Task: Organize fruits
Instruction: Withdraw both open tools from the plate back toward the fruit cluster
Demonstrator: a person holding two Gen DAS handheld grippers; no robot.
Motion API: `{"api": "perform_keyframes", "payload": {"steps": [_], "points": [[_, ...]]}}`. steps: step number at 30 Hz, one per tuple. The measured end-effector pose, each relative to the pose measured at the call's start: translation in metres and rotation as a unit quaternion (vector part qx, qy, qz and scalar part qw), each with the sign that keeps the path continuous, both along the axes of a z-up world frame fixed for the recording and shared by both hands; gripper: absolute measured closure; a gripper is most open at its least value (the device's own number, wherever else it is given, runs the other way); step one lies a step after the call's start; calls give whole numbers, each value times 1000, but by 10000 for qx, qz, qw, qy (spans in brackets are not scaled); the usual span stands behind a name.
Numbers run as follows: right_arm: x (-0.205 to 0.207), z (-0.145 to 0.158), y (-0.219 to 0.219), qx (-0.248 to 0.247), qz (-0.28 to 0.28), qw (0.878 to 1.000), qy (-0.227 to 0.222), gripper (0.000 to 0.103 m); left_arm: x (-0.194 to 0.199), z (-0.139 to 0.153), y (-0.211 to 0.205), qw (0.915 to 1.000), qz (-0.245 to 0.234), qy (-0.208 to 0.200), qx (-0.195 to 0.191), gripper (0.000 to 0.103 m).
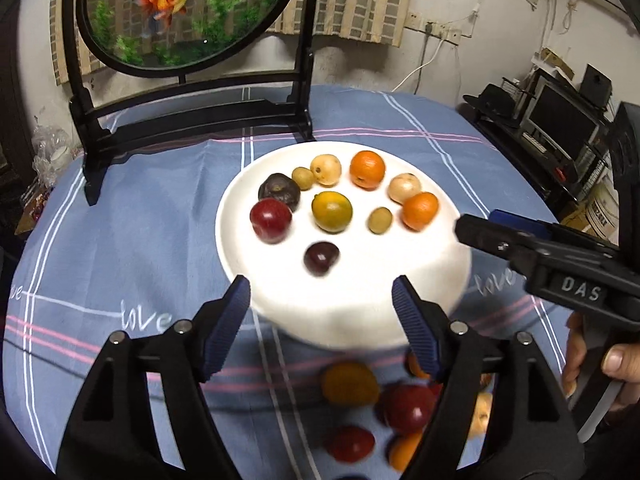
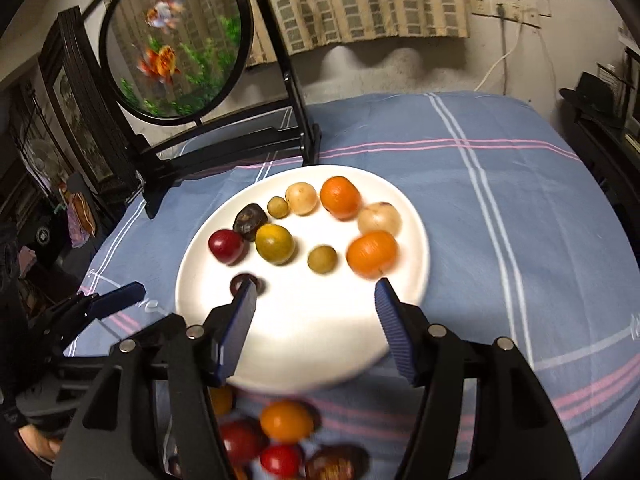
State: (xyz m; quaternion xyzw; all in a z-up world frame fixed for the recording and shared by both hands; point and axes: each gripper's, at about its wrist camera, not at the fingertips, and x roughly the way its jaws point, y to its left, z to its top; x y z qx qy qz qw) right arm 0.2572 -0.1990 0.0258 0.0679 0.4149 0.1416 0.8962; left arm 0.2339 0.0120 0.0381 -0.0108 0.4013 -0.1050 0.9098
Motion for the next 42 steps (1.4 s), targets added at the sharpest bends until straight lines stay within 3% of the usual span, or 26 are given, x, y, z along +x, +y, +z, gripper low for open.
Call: {"api": "perform_keyframes", "payload": {"steps": [8,17,24,33,42], "points": [[-79,-3,-20,-688,-83,9970,-337,41,-68,-5,1,9999,-18,-170,-20,17],[-138,-12,-39,-441,-247,9981,-347,41,-114,-15,9,9999,52,-116,-19,16],[-161,-33,-39,-359,-344,9987,-79,41,-133,-32,3,9999,-21,26,112,16],[-170,-45,-45,-64,-333,9994,-91,41,-139,-57,-3,9993,-109,257,248,15],[-169,-51,-39,-212,-206,9996,-39,41,-137,-72,-7,9985,-147,421,314,16]]}}
